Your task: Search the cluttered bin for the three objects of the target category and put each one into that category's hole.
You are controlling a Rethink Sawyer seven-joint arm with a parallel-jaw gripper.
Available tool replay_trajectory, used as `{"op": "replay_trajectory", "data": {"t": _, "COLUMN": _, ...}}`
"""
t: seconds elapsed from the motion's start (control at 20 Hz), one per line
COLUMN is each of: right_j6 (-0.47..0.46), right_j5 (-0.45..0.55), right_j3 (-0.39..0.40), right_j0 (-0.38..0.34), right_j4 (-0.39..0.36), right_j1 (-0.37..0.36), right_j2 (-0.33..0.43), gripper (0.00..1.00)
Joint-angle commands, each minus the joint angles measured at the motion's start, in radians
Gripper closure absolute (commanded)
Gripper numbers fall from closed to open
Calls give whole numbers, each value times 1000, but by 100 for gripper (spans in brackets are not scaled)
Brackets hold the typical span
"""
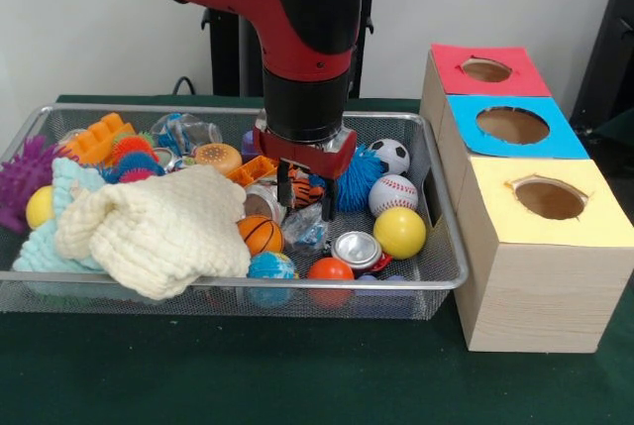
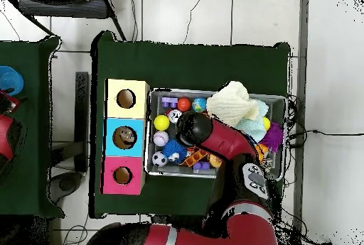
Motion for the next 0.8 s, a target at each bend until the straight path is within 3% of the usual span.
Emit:
{"op": "replay_trajectory", "data": {"t": 0.05, "right_j6": 63, "right_j5": -18, "right_j3": -21, "right_j0": -32, "right_j4": -41, "right_j1": 45, "right_j2": 103, "gripper": 0}}
{"op": "replay_trajectory", "data": {"t": 0.25, "right_j6": 54, "right_j5": 21, "right_j3": -51, "right_j0": -40, "right_j4": -36, "right_j1": 55, "right_j2": 105, "gripper": 0}}
{"op": "replay_trajectory", "data": {"t": 0.8, "right_j6": 55, "right_j5": -30, "right_j3": -53, "right_j0": -56, "right_j4": -42, "right_j1": 98, "right_j2": 140, "gripper": 0}}
